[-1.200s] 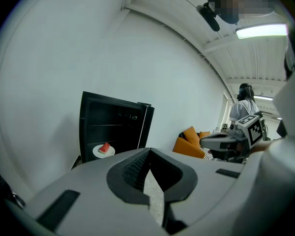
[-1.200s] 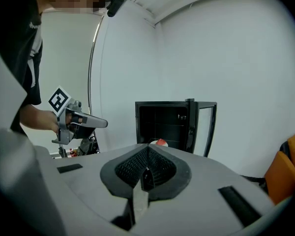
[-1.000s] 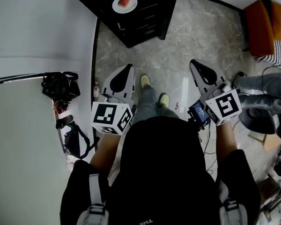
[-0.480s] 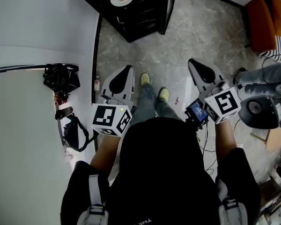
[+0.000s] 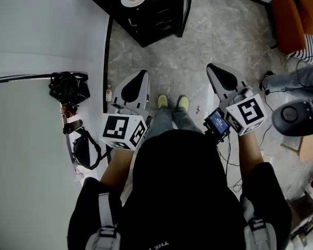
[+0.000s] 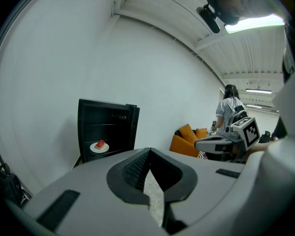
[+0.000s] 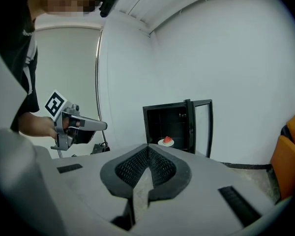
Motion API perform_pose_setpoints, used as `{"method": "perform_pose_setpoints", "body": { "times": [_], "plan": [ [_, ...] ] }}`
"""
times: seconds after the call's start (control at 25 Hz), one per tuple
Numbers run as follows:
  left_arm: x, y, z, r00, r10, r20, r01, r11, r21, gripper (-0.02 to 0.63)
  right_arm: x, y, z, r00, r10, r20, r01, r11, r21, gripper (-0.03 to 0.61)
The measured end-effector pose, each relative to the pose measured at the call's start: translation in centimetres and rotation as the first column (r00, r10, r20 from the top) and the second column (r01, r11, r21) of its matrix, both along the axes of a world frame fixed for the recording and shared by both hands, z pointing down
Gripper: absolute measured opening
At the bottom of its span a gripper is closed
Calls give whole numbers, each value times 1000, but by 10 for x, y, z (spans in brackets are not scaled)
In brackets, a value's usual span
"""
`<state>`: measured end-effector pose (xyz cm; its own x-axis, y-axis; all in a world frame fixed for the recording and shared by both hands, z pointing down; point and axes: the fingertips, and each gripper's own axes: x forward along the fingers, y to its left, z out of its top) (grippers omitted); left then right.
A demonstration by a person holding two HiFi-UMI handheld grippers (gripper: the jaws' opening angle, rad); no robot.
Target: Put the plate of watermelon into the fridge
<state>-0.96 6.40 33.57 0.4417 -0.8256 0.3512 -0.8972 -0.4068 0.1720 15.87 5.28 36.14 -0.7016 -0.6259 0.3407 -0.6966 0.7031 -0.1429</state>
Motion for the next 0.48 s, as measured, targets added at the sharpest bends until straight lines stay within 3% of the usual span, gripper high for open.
{"method": "perform_pose_setpoints", "body": {
  "times": [0.28,0.48],
  "plan": [
    [-15,-3,-9,999,36,-27,-36,999,17,9,-22,-7,-26,998,60,3,-60,995,77,12],
    [-34,2,-17,998,49,-33,-47,998,42,9,-34,5,-33,995,101,-22,-99,994,55,12]
  ]
}}
